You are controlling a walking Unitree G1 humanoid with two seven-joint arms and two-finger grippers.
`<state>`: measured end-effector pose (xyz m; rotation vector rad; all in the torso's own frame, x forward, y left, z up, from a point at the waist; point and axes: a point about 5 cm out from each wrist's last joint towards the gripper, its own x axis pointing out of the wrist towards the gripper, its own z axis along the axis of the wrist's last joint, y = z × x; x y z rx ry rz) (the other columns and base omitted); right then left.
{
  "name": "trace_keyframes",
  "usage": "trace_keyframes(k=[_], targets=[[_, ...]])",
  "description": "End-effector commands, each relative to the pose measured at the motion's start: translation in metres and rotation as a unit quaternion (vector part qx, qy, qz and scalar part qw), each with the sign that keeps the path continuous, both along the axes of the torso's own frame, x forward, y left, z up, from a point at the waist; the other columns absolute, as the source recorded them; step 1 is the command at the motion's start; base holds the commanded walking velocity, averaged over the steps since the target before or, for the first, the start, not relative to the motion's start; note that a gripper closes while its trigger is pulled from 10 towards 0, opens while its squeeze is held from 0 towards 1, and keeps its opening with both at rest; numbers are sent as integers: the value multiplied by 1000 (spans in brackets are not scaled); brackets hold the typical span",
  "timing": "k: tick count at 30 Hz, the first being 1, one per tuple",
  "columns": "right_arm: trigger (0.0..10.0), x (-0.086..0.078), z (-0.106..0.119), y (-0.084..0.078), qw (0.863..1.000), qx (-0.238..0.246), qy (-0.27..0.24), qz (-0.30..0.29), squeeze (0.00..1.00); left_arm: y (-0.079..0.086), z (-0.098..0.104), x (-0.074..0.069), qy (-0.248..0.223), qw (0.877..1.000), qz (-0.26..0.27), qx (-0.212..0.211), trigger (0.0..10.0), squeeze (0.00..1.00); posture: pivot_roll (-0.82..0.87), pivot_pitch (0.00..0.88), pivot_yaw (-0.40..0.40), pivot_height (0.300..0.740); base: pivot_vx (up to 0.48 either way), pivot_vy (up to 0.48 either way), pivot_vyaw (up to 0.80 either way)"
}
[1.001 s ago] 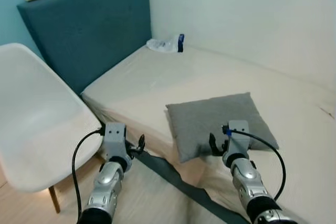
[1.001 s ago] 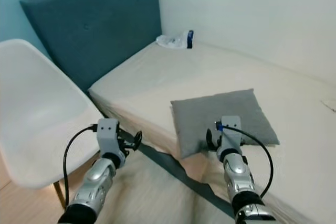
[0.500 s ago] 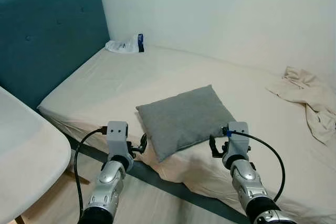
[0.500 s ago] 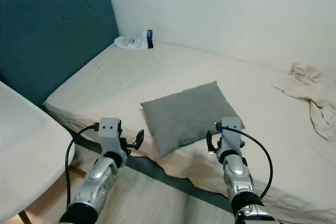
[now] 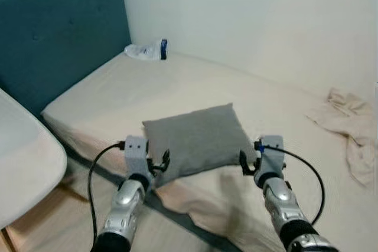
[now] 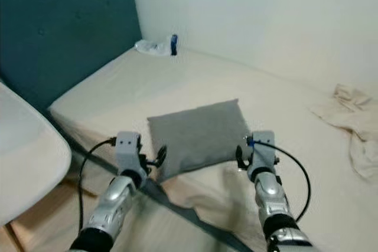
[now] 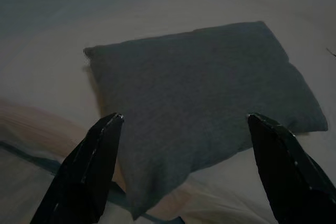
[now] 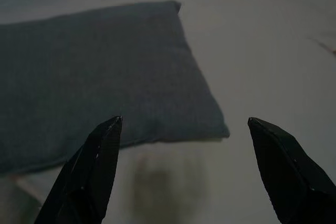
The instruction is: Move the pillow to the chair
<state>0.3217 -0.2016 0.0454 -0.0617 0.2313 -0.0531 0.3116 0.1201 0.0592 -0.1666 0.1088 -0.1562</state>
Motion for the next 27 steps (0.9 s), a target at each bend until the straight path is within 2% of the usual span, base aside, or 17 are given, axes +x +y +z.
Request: trace_keyframes(k=[1,8,14,19,27], targets=[[10000,-3,-6,3,1000,5,13,2,0,6,-8,-3,18,1000,10,5,10000,0,-58,83,-7,740,0,0,0],[10000,-3,-6,4,1000,7,14,6,0,6,-5,-3,8,1000,5,-1,10000,0,-58,87,-5,740,0,0,0],[10000,-4,-8,6,1000,9,15,8,0,5,-6,-4,15,1000,6,12,10000,0,-58,90,-3,740,0,-480,0],[10000,-6,-10,7,1000,11,17,8,0,10,-11,-2,33,999,28,17,10000,0,-59,95,-4,740,0,0,0],[10000,-7,-10,7,1000,12,18,11,0,7,-10,-4,29,999,21,4,10000,0,-60,102,-9,740,0,0,0]])
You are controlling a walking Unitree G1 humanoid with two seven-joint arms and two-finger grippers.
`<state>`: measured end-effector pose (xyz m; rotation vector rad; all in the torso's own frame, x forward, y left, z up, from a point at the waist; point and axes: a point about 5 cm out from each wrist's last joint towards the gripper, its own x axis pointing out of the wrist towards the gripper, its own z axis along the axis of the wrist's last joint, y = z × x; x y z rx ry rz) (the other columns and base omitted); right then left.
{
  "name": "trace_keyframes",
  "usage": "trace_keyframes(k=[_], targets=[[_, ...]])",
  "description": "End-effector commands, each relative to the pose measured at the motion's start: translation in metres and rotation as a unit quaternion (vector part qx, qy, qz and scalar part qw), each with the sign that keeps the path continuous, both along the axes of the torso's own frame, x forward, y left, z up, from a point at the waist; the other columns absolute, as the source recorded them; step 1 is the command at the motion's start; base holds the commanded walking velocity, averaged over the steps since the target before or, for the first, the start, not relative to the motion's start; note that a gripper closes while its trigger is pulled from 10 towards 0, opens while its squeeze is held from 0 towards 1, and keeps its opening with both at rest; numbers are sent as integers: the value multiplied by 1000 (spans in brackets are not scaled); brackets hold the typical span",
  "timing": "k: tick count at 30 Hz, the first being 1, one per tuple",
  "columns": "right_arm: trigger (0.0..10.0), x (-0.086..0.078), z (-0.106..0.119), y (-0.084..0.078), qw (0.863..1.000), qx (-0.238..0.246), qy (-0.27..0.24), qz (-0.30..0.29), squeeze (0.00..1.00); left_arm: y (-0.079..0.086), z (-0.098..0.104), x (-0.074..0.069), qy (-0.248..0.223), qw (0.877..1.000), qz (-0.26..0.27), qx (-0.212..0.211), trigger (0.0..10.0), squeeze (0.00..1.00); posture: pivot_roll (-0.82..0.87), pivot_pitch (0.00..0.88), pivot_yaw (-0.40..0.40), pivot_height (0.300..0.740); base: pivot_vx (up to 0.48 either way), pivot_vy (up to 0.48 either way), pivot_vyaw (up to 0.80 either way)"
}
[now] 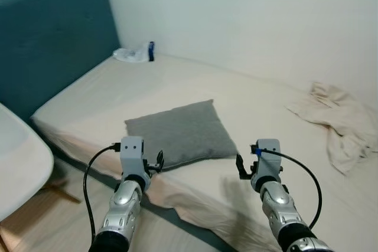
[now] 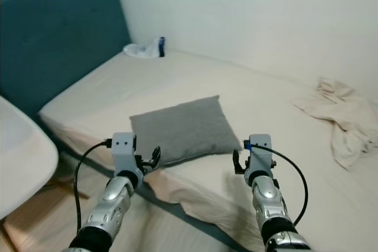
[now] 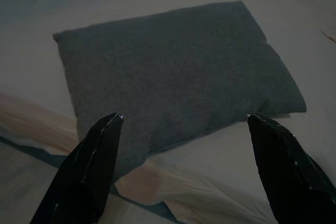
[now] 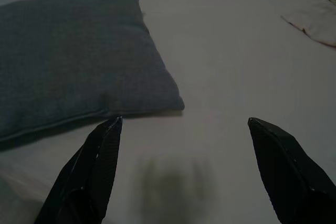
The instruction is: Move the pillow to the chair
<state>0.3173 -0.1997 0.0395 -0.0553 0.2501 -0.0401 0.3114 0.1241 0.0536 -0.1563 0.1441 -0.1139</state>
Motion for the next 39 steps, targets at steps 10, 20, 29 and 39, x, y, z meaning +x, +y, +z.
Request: trace_keyframes(k=[10,20,29,39], targets=[[10000,-1,-1,8,1000,14,-2,21,0,3,-2,-3,1,1000,-4,-9,10000,0,-59,106,-8,740,0,0,0],[10000,0,4,10,999,9,-23,45,0,3,0,-3,-3,1000,-8,-10,10000,0,-60,105,-7,740,148,0,318],[10000,0,4,5,999,13,-19,23,0,1,1,-3,-4,1000,-13,-10,10000,0,-63,105,-7,740,269,0,174],[10000,1,5,0,1000,11,-16,10,0,0,1,-2,-5,1000,-17,-10,10000,0,-68,97,-9,740,304,0,0]])
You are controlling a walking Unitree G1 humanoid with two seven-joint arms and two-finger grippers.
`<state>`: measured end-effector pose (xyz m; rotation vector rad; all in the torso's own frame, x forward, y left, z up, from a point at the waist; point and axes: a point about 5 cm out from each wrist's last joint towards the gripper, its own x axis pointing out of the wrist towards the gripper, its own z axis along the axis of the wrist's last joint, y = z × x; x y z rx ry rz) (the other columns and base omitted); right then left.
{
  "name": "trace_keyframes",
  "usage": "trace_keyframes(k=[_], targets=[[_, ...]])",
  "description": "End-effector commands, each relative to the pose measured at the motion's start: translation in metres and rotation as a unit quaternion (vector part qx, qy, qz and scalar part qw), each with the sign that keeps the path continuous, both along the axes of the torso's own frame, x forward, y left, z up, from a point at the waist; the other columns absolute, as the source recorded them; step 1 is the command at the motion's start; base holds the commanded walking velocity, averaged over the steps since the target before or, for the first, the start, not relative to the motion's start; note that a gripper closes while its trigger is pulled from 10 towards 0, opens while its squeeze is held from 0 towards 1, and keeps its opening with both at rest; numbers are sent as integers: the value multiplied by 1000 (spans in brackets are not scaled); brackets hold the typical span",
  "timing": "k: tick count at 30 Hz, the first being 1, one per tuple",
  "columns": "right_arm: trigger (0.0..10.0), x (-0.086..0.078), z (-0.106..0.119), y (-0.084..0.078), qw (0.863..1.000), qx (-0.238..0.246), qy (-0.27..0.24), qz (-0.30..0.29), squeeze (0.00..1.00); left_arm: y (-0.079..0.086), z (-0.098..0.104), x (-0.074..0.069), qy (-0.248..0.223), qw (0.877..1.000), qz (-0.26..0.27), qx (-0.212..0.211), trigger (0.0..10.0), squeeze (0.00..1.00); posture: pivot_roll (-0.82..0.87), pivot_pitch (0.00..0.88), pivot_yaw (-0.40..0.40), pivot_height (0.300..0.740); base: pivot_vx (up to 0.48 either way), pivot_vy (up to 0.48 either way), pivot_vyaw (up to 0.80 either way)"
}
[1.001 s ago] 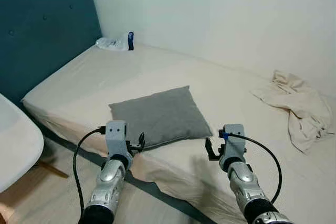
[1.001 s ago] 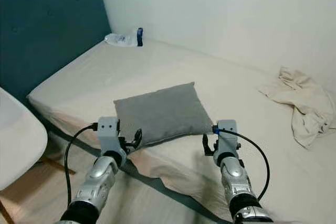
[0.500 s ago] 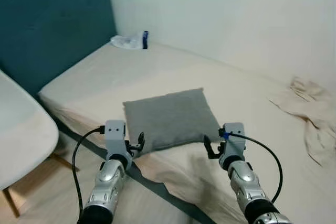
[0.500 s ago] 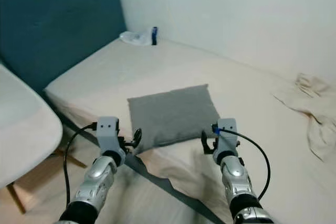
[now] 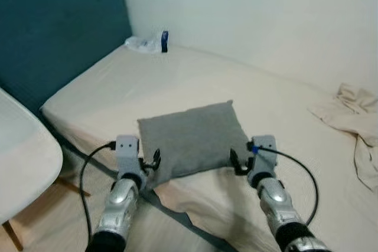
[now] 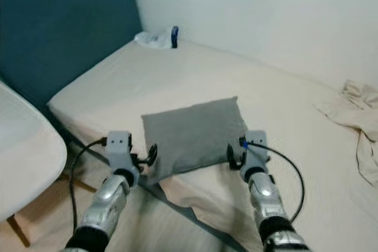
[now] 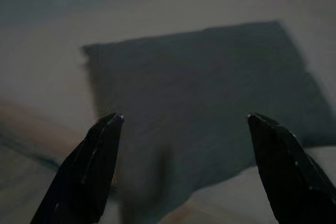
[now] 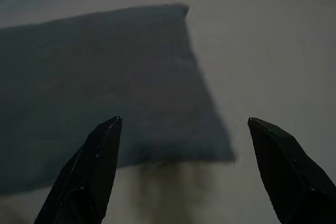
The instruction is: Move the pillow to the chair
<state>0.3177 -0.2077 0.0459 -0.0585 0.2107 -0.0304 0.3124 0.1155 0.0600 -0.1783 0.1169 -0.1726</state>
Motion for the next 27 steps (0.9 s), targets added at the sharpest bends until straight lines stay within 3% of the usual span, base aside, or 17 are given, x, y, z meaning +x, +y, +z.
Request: trace_keyframes(k=[1,18,27], targets=[[10000,1,-1,8,1000,12,3,5,0,8,-5,-3,10,1000,9,4,10000,0,-69,96,-9,740,311,0,0],[10000,3,1,1,1000,8,3,-9,0,6,-2,-2,4,1000,13,-12,10000,0,-71,98,-11,740,274,0,0],[10000,10,15,-24,999,18,-7,-46,0,16,10,6,-13,999,32,-11,10000,0,-70,110,-7,740,0,0,0]])
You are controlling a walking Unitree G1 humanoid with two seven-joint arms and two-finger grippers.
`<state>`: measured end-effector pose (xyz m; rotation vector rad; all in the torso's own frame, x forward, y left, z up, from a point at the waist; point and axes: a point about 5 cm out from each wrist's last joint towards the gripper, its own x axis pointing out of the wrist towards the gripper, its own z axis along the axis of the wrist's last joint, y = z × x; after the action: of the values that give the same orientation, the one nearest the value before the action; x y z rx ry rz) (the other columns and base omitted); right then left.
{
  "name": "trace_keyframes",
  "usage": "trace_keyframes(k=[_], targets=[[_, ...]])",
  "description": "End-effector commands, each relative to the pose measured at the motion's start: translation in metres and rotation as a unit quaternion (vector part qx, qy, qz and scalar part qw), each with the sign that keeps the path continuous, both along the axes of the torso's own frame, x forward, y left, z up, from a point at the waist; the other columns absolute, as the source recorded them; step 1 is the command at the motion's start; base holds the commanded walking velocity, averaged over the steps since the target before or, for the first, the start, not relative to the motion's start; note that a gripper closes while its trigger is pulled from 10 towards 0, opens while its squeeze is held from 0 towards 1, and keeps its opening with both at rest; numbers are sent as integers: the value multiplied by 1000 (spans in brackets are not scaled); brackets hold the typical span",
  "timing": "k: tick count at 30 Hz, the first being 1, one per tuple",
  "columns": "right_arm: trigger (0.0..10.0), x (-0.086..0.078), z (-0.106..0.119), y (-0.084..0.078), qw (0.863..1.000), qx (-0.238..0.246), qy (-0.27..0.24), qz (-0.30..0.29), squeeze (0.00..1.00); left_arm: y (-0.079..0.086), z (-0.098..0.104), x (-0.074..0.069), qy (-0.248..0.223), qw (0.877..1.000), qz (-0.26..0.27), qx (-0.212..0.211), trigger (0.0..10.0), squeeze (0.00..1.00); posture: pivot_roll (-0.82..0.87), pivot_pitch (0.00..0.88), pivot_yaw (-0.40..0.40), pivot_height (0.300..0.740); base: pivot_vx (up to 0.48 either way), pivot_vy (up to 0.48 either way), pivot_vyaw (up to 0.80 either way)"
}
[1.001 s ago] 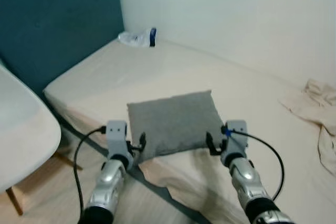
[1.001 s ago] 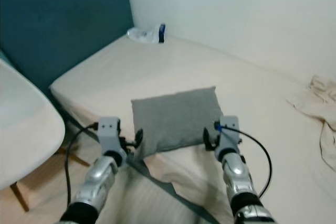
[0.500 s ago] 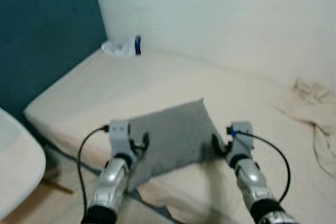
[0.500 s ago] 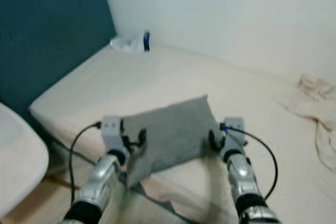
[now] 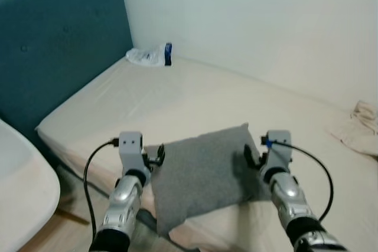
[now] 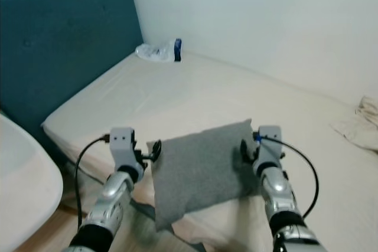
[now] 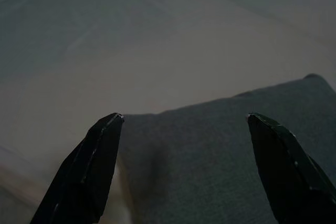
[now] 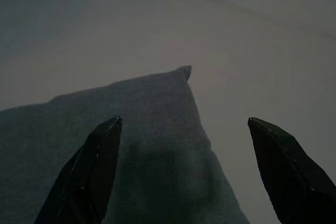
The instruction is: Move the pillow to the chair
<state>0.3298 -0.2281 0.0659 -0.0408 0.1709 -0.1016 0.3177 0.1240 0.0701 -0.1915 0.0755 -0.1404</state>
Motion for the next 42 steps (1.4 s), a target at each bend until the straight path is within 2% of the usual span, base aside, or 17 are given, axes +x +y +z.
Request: trace_keyframes(k=[1,8,16,22,34,39,42], targets=[[10000,-1,-3,-6,1000,16,13,-12,0,9,1,1,4,1000,16,-3,10000,0,-70,110,-7,740,0,0,0],[10000,1,0,-8,1000,21,15,-17,0,14,2,2,7,1000,22,-7,10000,0,-65,119,-4,740,0,0,0],[10000,1,-2,-19,997,34,42,-45,0,16,-3,0,30,999,20,-6,10000,0,-55,129,3,740,0,0,0],[10000,4,2,-22,997,38,42,-47,0,20,-3,0,36,999,25,-10,10000,0,-51,134,3,710,0,0,0],[10000,6,5,-23,997,34,42,-46,0,17,-4,-1,46,998,27,-26,10000,0,-53,135,2,655,0,0,0],[10000,7,10,-26,998,29,25,-48,0,16,-3,0,46,998,28,-35,10000,0,-55,136,2,626,0,0,0],[10000,7,12,-28,998,28,21,-52,0,16,-2,0,47,998,29,-41,10000,0,-55,137,-1,626,0,0,0]])
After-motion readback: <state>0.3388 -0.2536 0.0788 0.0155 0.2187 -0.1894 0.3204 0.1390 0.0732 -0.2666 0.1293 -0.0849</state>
